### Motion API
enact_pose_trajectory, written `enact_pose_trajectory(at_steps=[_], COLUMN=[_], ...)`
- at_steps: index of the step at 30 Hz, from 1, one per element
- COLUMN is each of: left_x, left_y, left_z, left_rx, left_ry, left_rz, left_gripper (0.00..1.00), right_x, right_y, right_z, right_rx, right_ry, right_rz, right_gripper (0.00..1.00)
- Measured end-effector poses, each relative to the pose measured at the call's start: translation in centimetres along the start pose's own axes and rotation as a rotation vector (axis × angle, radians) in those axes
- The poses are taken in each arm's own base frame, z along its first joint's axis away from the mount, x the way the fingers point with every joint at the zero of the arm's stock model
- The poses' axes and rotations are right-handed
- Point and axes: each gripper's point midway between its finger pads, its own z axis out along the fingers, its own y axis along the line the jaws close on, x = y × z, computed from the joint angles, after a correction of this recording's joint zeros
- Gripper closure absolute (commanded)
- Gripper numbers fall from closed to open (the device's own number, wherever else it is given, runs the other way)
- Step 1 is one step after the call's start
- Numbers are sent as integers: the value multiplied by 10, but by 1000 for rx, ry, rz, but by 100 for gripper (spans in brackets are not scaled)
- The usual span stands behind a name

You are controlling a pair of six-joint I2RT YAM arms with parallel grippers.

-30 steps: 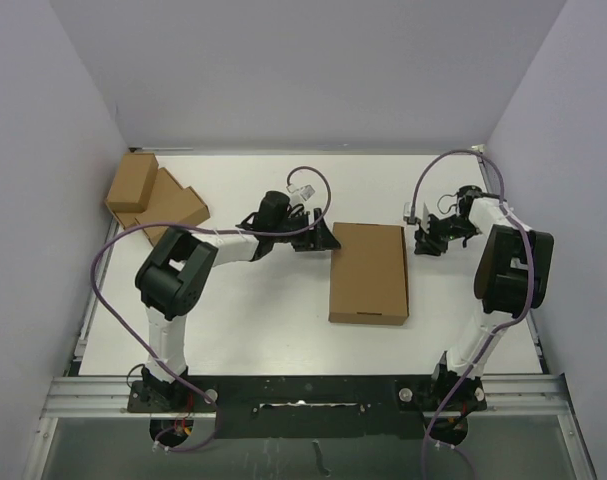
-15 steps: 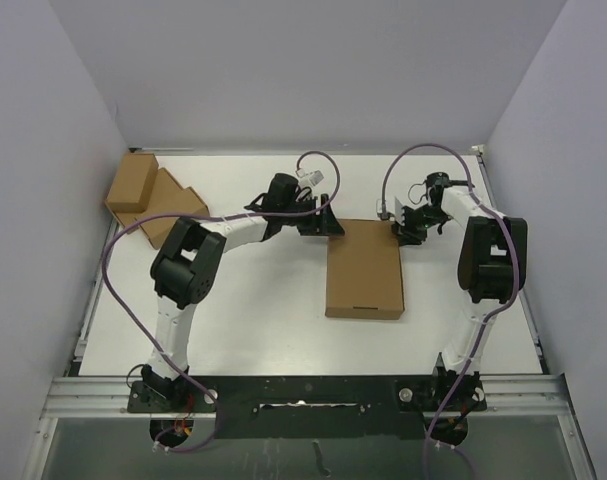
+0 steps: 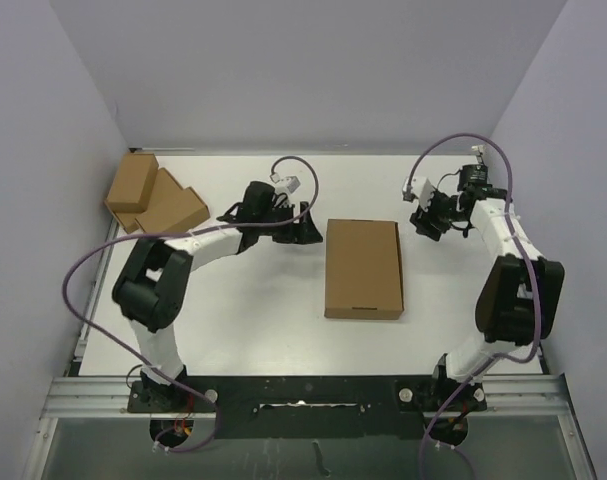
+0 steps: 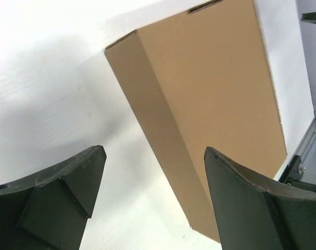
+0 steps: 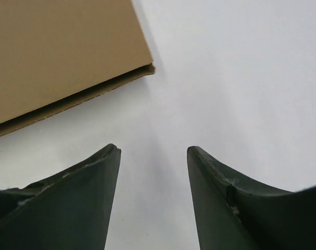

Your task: Fold the paper box

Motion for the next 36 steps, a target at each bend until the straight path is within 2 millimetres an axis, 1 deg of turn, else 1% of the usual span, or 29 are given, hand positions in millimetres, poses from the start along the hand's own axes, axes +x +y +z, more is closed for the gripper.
enact_pose_trajectory(at_steps=[1, 3, 4, 6, 8, 10, 11, 12, 14, 16, 17, 19, 22, 23, 26, 29, 32, 36], left_x=[-7, -20, -27, -41, -47, -46, -42, -34, -24, -10, -1, 12, 29, 35, 49, 58, 65, 68], left_y=[-5, -20, -30, -48, -60, -64, -61, -52, -41, -29, -26, -25, -29, -31, -30, -26, -21, -16], left_z=[-12, -42, -60, -91, -117, -135, -141, -145, -144, -140, -138, -133, -126, -123, -110, -95, -84, -75], left_rx=[-8, -16, -11, 2, 14, 25, 29, 26, 19, 11, 15, 27, 54, 64, 74, 65, 55, 49], left_ry=[-34, -120, -174, -290, -381, -452, -470, -476, -463, -430, -411, -383, -363, -357, -330, -303, -283, -272], left_rz=[24, 89, 129, 204, 253, 273, 269, 244, 206, 150, 123, 87, 54, 40, -2, -37, -69, -107], left_gripper=[20, 12, 3, 2, 2, 2, 4, 5, 9, 11, 11, 12, 12, 12, 13, 15, 15, 13], right_x=[-8, -28, -40, -61, -79, -89, -90, -86, -72, -46, -35, -22, -15, -15, -17, -20, -17, -13], right_y=[-3, -7, -8, -7, -3, 4, 8, 14, 25, 44, 52, 62, 71, 76, 89, 98, 100, 98], right_z=[-12, -35, -47, -69, -84, -91, -91, -87, -76, -59, -51, -35, -14, -7, 12, 25, 29, 35], right_rx=[43, 129, 176, 243, 262, 221, 188, 139, 88, 30, 6, -45, -116, -142, -206, -246, -253, -255], right_ry=[-8, -40, -66, -139, -229, -320, -357, -400, -426, -402, -382, -348, -306, -290, -242, -207, -188, -170], right_rz=[8, 34, 58, 123, 213, 333, 397, 490, 624, 807, 890, 1007, 1099, 1121, 1158, 1181, 1208, 1228], right_gripper=[32, 2, 2, 2, 2, 2, 2, 2, 1, 1, 0, 3, 6, 7, 13, 22, 31, 51])
